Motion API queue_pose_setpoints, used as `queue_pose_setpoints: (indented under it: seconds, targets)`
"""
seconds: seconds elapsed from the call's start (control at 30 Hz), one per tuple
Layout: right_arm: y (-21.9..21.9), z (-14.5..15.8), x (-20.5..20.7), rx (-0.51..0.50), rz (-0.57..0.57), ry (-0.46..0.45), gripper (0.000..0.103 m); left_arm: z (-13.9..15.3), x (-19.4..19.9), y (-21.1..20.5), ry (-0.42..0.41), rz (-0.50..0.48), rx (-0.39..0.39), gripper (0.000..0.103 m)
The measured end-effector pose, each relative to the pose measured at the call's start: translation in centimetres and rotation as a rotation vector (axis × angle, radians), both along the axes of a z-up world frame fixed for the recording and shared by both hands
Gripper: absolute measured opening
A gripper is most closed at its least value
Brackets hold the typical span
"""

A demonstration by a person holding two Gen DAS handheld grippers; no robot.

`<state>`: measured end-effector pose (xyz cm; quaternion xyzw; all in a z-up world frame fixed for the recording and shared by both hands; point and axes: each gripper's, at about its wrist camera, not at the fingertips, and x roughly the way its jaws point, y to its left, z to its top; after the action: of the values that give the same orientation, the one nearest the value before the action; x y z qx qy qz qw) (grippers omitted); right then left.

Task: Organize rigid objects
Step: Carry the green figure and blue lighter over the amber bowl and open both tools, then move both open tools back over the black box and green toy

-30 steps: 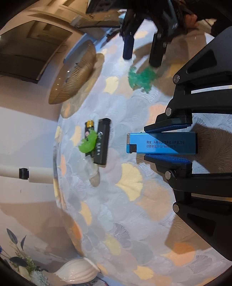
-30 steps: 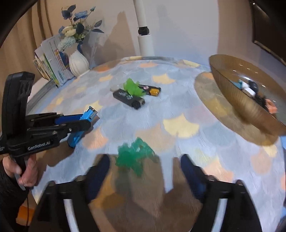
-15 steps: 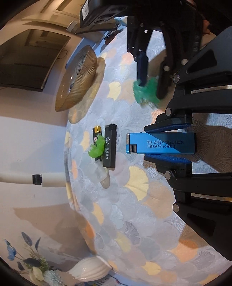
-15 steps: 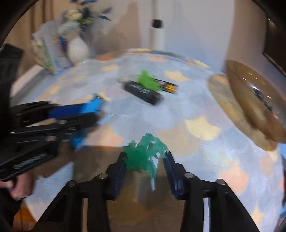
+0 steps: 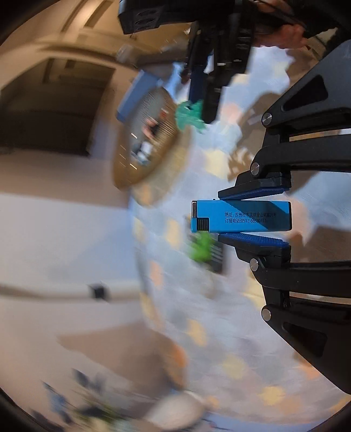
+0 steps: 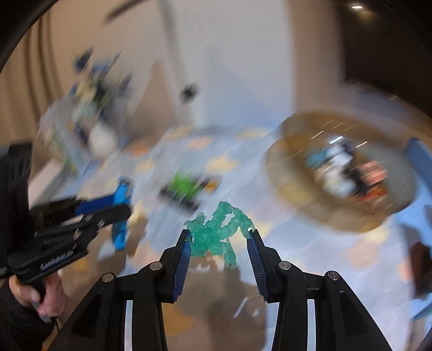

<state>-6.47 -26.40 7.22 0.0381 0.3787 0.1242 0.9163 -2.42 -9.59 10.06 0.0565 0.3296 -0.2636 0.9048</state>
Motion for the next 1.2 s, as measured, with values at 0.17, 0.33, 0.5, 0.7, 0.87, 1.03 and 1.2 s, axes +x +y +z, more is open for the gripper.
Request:
queue_pose_setpoints:
  seconds: [0.17,0.33,0.5,0.7,0.87,1.03,1.2]
  targets:
    - [-7.5,7.2,1.3,-0.021,-0.239,-0.120,0.042,4.7,4.0,-6.3,-0.008,-0.111,-0.047,0.021]
    - [-13.6,10.5,3.7,-0.033,-0.433,-0.114,0.043,4.7,9.0,-12.8,0.060,-0.177,-0.057,0.021]
    - [-17.8,7.7,7.7,-0.057,-0.529,0.044,0.043,1.9,11.8,-16.9,0.147,-0.192,-0.034,0.021]
    - [-18.7,5.7,9.0,-0.148,-0.556,0.069,0.056,1.4,12.3,-18.6,0.142,-0.187,-0.027,0.035]
    - [-19.0,6.9,8.0,-0.147,-0.570,0.027,0.060,4.1,11.3,-16.0,0.094,-0.164,-0.066,0.035]
    - [-16.7,8.6,5.9,-0.109,-0.517,-0.021,0.062,7.0,8.1,-10.1,0.031,-0.102,-0.069,0.037]
    - [-12.2,10.0,4.1,0.004,-0.396,-0.035,0.066,9.3,4.6,-2.7,-0.023,-0.005,-0.081,0.066]
